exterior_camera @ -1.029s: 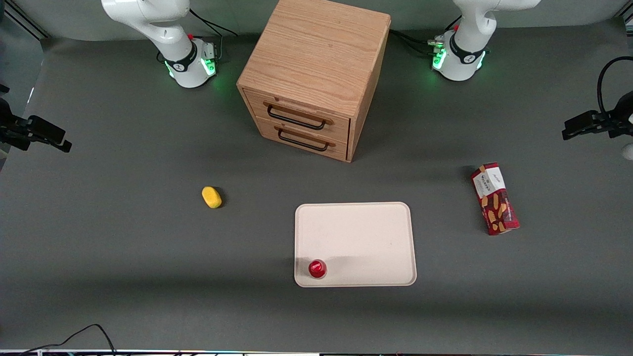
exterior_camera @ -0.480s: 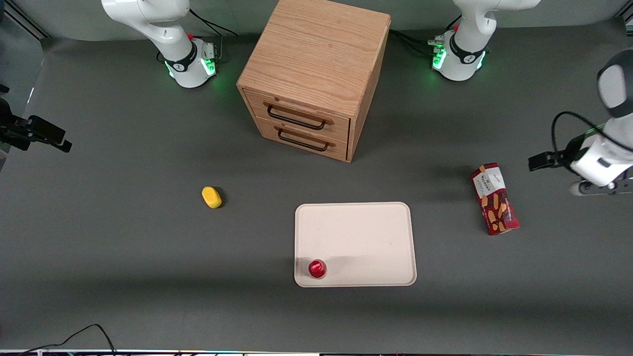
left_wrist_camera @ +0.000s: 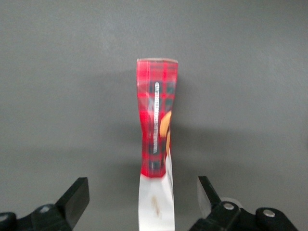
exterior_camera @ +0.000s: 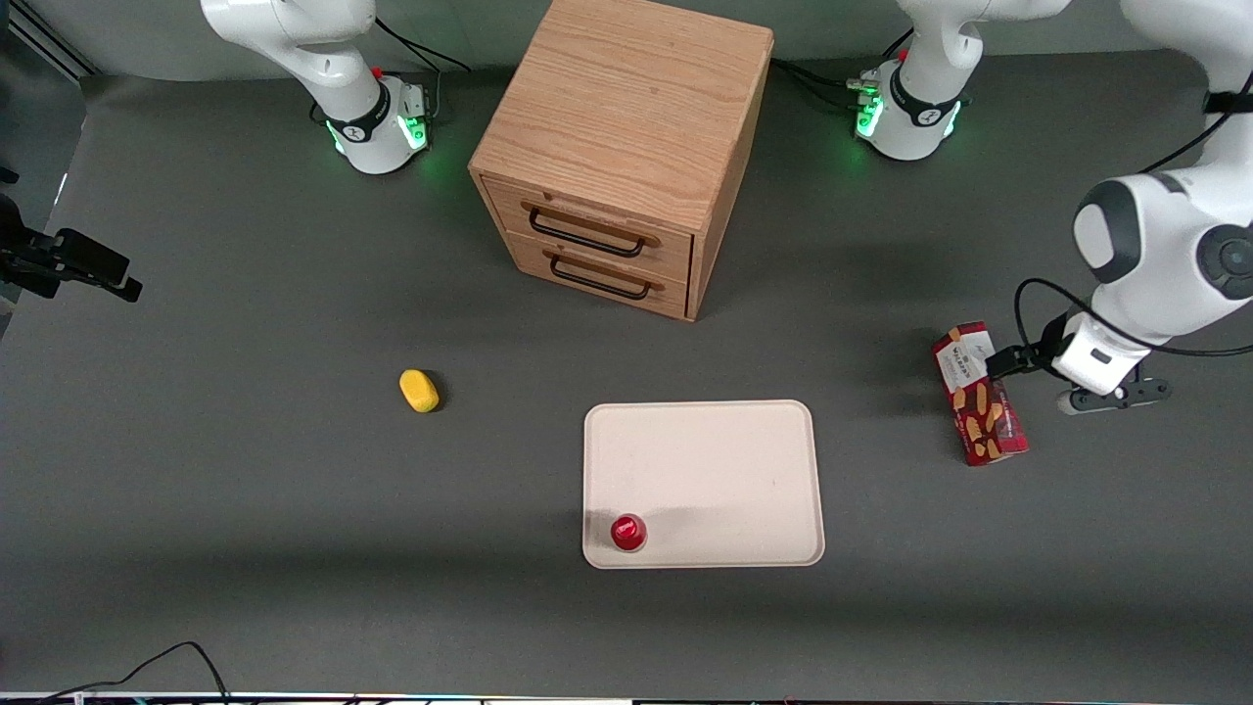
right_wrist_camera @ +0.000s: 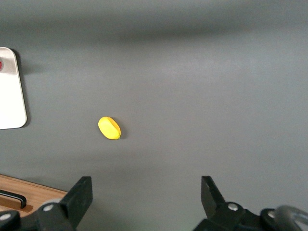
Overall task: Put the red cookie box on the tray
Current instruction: 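Lower the open left gripper onto the red tartan shortbread box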
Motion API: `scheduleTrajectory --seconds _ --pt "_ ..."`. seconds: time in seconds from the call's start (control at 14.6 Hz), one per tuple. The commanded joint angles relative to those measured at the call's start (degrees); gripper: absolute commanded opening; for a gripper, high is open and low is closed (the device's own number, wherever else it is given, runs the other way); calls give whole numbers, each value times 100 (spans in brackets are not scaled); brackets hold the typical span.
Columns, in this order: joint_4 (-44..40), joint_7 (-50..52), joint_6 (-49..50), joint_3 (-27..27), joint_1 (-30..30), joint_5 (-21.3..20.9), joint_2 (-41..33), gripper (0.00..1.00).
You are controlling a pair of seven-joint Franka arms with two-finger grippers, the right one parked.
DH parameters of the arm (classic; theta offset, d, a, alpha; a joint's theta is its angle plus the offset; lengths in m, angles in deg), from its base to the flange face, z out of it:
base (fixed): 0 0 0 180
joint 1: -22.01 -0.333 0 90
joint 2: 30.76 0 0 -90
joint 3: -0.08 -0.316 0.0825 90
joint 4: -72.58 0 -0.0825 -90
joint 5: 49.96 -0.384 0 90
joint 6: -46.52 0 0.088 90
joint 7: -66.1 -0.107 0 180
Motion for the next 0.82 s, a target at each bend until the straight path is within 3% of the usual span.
scheduleTrajectory --seconds 0.0,0.21,0.27,0.41,0.55,0.62,0.75 --pt "-2 97 -694 12 62 216 454 100" --pt "7 97 -1240 30 89 347 815 98" --pt "7 97 -1364 48 89 391 886 88" --pt "7 97 -1453 126 89 426 957 46" --pt "7 114 -1436 171 98 532 948 9" --pt "25 114 -1400 171 98 532 922 0" --pt "86 123 -1339 180 106 541 817 0"
